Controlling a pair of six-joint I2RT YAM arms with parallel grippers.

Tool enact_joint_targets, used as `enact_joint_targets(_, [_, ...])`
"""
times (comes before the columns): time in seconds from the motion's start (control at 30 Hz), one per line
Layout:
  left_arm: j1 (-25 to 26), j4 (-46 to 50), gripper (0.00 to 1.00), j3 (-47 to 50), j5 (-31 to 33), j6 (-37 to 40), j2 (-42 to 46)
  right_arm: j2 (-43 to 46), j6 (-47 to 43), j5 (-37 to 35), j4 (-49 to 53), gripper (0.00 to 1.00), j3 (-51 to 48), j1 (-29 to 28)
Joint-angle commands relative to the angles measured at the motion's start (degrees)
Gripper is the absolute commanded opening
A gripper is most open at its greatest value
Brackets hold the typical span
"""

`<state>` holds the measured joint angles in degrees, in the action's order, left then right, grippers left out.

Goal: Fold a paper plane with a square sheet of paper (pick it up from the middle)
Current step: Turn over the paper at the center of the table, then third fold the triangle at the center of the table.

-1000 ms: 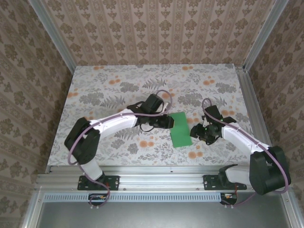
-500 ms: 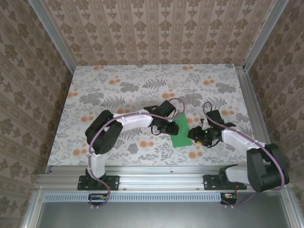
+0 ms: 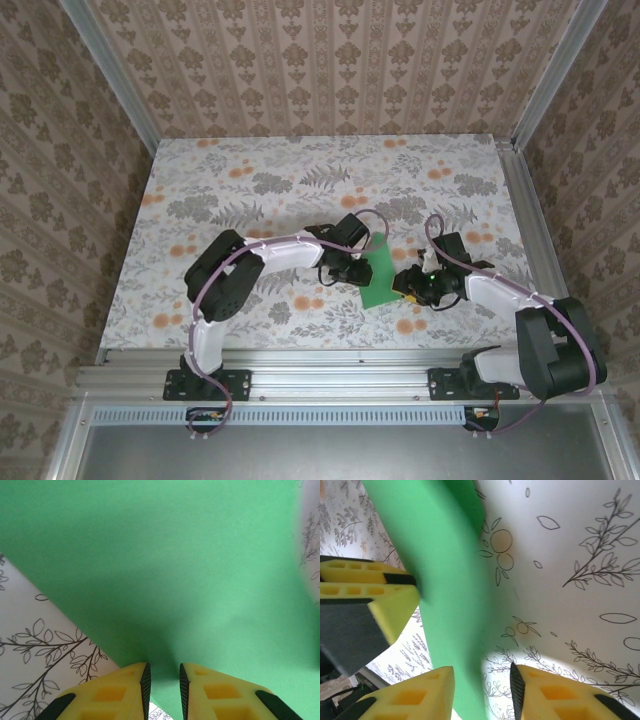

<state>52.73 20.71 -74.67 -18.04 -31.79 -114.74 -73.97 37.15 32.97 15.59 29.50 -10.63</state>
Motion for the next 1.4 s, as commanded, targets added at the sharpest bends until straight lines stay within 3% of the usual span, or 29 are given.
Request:
enact_joint_targets(0.0, [-0.59, 0.38, 0.25, 0.43, -0.02, 1.45, -0.93, 2.54, 0.36, 1.98, 1.29, 0.31, -0.2, 0.22])
enact_joint_targets(0.47, [-1.43, -0.16, 0.25, 0.58, -1.38, 1.69, -1.0, 2.06, 1.41, 3.87, 0.8, 0.13, 0.35, -0.48])
enact_joint_targets(0.8, [-1.74, -0.94, 0.25, 1.09, -2.52, 1.56, -0.62, -1.67, 5.03, 4.96, -5.34, 0.02, 1.0, -1.99])
enact_joint_targets(1.37, [-2.44, -3.5, 0.25, 3.39, -4.7, 0.7, 0.43, -11.37, 11.61, 4.21, -15.66, 0.01, 4.05, -4.3])
